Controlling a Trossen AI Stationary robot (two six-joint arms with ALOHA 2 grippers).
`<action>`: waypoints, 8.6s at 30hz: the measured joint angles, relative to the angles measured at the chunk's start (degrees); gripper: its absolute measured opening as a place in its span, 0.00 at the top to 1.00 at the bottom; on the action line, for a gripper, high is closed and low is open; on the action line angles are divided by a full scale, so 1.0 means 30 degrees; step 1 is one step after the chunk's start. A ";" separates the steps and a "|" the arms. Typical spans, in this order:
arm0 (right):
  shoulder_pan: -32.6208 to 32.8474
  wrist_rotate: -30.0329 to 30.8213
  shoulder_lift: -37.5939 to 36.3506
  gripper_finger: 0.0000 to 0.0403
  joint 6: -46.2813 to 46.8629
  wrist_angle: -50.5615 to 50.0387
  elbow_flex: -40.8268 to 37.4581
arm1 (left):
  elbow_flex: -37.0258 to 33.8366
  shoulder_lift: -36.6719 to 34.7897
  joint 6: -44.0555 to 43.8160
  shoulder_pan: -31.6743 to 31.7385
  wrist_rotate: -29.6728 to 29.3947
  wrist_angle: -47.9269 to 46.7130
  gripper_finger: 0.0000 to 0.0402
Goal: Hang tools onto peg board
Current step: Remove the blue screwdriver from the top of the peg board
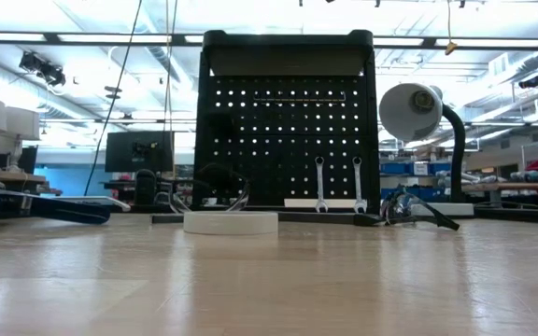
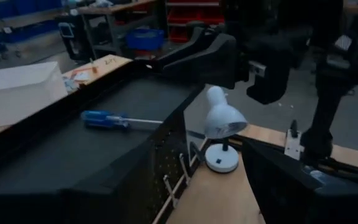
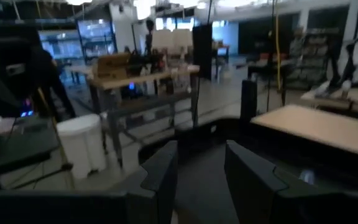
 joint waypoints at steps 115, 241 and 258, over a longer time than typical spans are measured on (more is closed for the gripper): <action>-0.2903 0.6971 0.4942 0.77 -1.3866 1.5333 0.0857 | -0.0211 -0.0809 0.0544 0.1139 -0.0919 -0.2721 0.40; -0.0815 -0.2777 -0.2573 0.84 -0.0868 -1.2339 0.2710 | 0.0386 0.9207 0.2363 0.7874 0.9323 0.8600 0.62; -0.0806 -0.2792 -0.2573 0.85 -0.0941 -1.2212 0.2710 | 0.0335 0.9190 0.4399 0.7548 0.7775 0.7128 0.46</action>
